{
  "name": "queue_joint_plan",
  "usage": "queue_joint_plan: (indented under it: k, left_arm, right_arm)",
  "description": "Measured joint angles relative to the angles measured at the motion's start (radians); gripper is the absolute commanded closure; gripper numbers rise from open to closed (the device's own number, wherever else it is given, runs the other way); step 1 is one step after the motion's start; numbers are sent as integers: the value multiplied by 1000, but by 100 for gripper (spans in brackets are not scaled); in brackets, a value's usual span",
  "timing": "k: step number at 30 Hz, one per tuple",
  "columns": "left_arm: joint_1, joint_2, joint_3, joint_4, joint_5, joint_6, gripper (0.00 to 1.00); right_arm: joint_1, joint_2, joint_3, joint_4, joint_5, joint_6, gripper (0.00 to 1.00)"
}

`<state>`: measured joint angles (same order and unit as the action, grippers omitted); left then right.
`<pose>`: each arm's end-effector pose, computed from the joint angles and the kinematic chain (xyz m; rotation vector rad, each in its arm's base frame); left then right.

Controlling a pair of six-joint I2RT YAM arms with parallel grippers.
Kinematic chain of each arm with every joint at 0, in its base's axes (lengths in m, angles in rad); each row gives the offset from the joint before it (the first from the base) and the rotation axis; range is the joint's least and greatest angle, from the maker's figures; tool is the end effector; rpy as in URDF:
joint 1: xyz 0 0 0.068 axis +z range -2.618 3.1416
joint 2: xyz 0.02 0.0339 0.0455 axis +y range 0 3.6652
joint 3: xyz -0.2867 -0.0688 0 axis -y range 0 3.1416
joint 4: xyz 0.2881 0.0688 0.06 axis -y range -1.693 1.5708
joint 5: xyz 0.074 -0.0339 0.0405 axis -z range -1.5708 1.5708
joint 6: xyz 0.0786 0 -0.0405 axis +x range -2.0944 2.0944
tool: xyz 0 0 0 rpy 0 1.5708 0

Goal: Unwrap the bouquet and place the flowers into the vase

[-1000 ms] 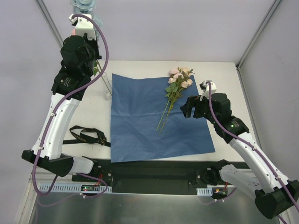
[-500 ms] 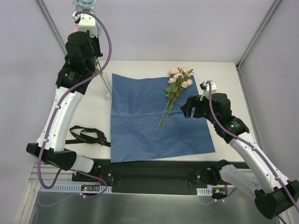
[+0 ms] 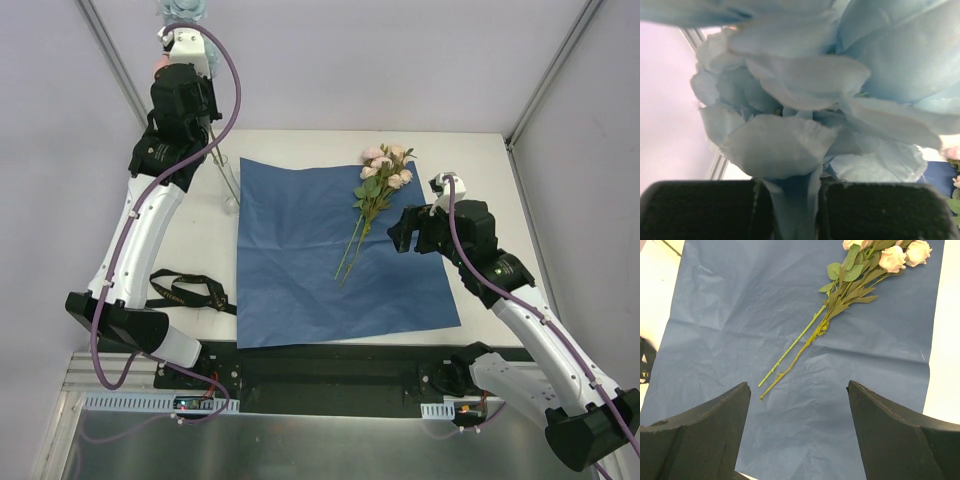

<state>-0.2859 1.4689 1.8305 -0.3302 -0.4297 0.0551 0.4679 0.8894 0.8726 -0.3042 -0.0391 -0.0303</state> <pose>0.3781 -0.0770 0.5613 -0.0787 1.5421 0.1475 0.2425 0.1260 0.3432 -0.4958 1.8398 0.3347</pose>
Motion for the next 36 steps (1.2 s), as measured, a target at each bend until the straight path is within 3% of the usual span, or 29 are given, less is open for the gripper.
queue_joint_plan:
  k: [10, 27, 36]
  left_arm:
    - [18, 50, -33, 3, -2, -37, 100]
    - [20, 84, -231, 86, -69, -98, 100]
    - [26, 127, -245, 122, -98, -107, 100]
  right_arm:
    - [-2, 0, -3, 0, 0, 4, 18]
    - [-2, -3, -10, 0, 0, 12, 18]
    - [-2, -10, -27, -7, 1, 16, 18]
